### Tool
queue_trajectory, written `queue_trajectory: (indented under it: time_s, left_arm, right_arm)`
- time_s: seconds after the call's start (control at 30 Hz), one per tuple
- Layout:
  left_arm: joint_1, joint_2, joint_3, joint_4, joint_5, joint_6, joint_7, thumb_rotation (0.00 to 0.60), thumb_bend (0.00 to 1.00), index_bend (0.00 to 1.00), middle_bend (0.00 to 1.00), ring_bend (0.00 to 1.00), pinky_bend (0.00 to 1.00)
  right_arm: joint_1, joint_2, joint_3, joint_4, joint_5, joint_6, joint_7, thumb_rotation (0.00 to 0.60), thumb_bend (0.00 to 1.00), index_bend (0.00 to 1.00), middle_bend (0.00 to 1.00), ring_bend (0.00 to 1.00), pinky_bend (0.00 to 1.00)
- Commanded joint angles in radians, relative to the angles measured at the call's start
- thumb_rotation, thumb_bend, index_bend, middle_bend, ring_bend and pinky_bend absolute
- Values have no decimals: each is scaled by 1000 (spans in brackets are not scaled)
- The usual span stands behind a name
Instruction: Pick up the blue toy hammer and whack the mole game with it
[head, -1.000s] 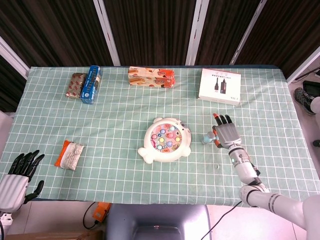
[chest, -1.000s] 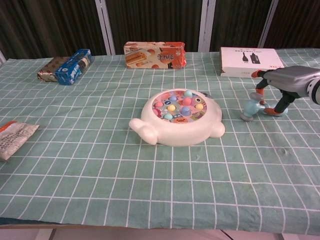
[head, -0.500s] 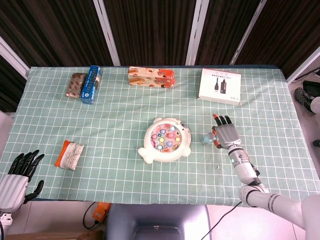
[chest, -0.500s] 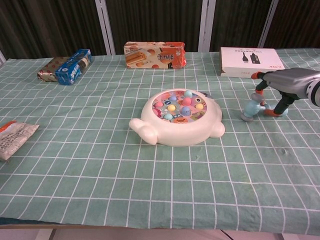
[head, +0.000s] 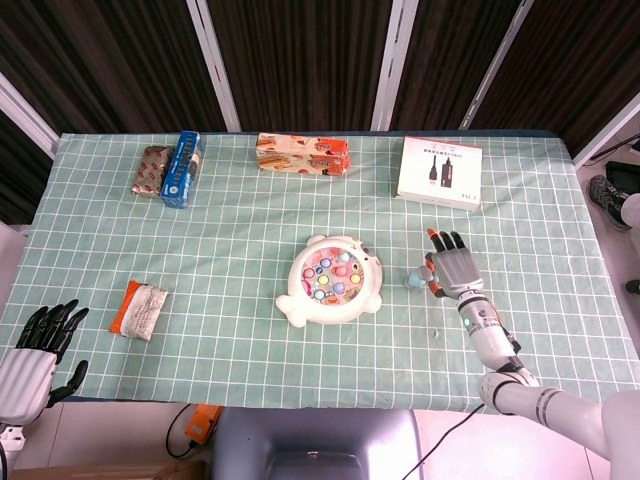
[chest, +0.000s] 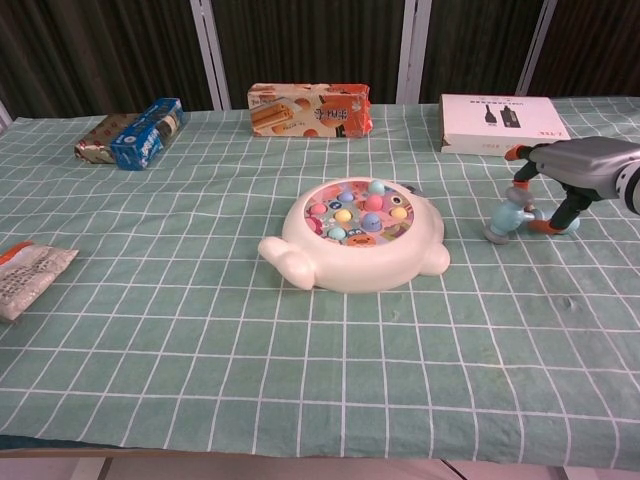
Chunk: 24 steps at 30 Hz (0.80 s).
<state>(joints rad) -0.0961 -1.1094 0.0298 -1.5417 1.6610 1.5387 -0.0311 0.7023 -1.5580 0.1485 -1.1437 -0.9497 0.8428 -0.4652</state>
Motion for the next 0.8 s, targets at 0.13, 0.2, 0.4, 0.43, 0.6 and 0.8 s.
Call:
queue_trajectory:
  time_s: [0.13, 0.2, 0.4, 0.43, 0.6, 0.8]
  left_arm:
    - [0, 0, 1, 0, 2, 0, 1, 600, 420, 0, 0, 0, 0]
    - [0, 0, 1, 0, 3, 0, 1, 600, 420, 0, 0, 0, 0]
    - [0, -1, 1, 0, 2, 0, 0, 600, 419, 0, 0, 0, 0]
    - [0, 0, 1, 0, 2, 0, 0, 600, 420, 0, 0, 0, 0]
    - [0, -1, 2, 0, 3, 0, 0, 600, 419, 0, 0, 0, 0]
    - [0, -1, 2, 0, 3, -1, 0, 600, 419, 0, 0, 0, 0]
  right_arm:
    - [-1, -4, -1, 4, 0, 5, -2, 600, 506, 715, 263, 112, 120]
    - [-1, -7, 0, 7, -1, 7, -3, 600, 511, 731, 294, 162, 150]
    - [-1, -13, -1, 14, -2, 12, -8, 600, 524, 781, 395, 331, 282]
    - [-2, -14, -1, 15, -3, 14, -9, 600, 525, 787, 407, 344, 289]
    - [-2, -15, -1, 16, -5, 16, -10, 600, 528, 808, 466, 382, 291]
    - [-6, -21, -2, 23, -13, 25, -7, 600, 529, 824, 538, 426, 293]
